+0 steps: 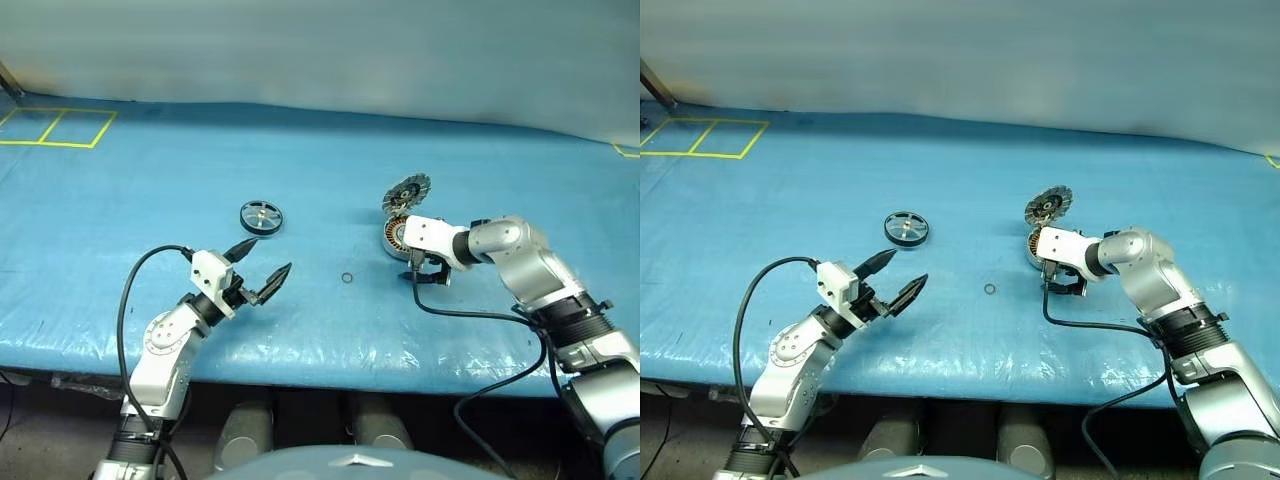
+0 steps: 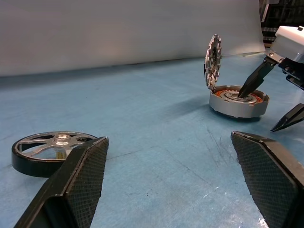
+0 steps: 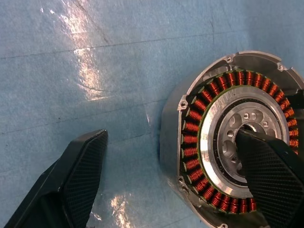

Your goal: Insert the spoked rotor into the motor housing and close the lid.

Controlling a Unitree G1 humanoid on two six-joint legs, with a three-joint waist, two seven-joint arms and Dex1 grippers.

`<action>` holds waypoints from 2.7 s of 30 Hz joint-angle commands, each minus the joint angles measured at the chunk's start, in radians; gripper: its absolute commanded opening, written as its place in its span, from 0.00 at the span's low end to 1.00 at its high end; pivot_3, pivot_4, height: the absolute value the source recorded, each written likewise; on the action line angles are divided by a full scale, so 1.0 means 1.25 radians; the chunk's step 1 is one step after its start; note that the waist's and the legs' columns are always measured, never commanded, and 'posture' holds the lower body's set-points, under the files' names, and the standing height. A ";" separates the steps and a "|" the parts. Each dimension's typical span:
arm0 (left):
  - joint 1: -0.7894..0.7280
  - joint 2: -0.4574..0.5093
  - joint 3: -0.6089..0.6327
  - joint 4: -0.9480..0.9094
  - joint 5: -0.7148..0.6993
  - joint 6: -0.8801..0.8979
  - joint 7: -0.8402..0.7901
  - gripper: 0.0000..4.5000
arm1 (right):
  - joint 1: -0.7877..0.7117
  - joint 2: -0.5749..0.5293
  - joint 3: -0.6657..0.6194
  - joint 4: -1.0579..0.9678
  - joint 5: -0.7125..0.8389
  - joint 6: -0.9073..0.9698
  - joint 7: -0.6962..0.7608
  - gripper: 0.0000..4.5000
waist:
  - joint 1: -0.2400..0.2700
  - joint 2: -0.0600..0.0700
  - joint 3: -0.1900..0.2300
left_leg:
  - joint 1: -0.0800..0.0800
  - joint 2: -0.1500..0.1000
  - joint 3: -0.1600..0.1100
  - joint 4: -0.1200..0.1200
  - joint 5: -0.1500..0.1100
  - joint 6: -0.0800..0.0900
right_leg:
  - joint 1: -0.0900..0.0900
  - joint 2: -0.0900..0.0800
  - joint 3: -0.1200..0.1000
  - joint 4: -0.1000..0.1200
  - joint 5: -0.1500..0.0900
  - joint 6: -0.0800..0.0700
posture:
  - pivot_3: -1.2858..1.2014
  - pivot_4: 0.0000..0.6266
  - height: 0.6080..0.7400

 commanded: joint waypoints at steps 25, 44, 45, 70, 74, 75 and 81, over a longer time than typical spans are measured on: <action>0.044 0.020 0.033 -0.047 0.017 -0.026 0.043 1.00 | 0.010 0.205 -0.040 -0.240 0.019 0.267 -0.063 0.52 | -0.019 -0.003 -0.002 | 0.001 0.001 0.000 -0.001 0.000 0.000 | 0.000 0.000 0.000 0.001 0.000 0.000 | 0.52 0.24 1.00; 0.121 0.054 0.081 -0.108 0.014 -0.012 0.075 1.00 | 0.011 0.427 0.048 -0.487 0.204 0.707 -0.277 0.52 | -0.008 0.000 0.000 | -0.002 0.000 -0.001 -0.002 0.000 0.000 | -0.004 0.000 -0.001 0.001 0.000 -0.001 | 0.52 0.24 1.00; 0.124 0.055 0.082 -0.110 0.013 -0.011 0.077 1.00 | 0.010 0.428 0.052 -0.481 0.206 0.708 -0.290 0.52 | -0.009 0.000 0.000 | -0.002 0.000 -0.001 -0.002 0.000 0.000 | -0.004 0.000 -0.001 0.001 -0.001 -0.001 | 0.52 0.24 1.00; 0.104 0.059 0.071 -0.107 0.013 0.004 0.072 1.00 | 0.012 0.473 -0.015 -0.561 0.364 0.749 -0.398 1.00 | -0.012 0.000 0.000 | -0.002 0.001 -0.001 -0.002 0.000 0.000 | -0.004 0.000 -0.002 0.001 -0.001 -0.001 | 0.52 0.24 1.00; 0.092 0.058 0.063 -0.095 0.005 -0.002 0.052 1.00 | 0.062 0.464 -0.102 -0.608 0.397 0.669 -0.405 1.00 | -0.009 -0.001 0.000 | -0.002 0.001 -0.001 -0.002 0.000 0.000 | -0.004 0.000 -0.002 0.000 -0.001 -0.001 | 0.52 0.24 1.00; 0.088 0.058 0.061 -0.090 0.003 -0.006 0.043 1.00 | 0.088 0.446 -0.120 -0.615 0.392 0.629 -0.407 1.00 | -0.007 -0.001 0.000 | -0.002 0.001 -0.002 -0.003 0.000 0.000 | -0.003 0.000 -0.002 0.000 -0.001 -0.001 | 0.52 0.24 1.00; 0.078 0.060 0.057 -0.075 -0.010 -0.025 -0.004 1.00 | 0.234 0.319 -0.177 -0.574 0.384 0.441 -0.370 1.00 | -0.009 -0.001 0.000 | -0.003 0.000 -0.001 -0.003 0.000 -0.001 | -0.003 -0.001 -0.002 -0.001 -0.001 -0.001 | 0.52 0.24 1.00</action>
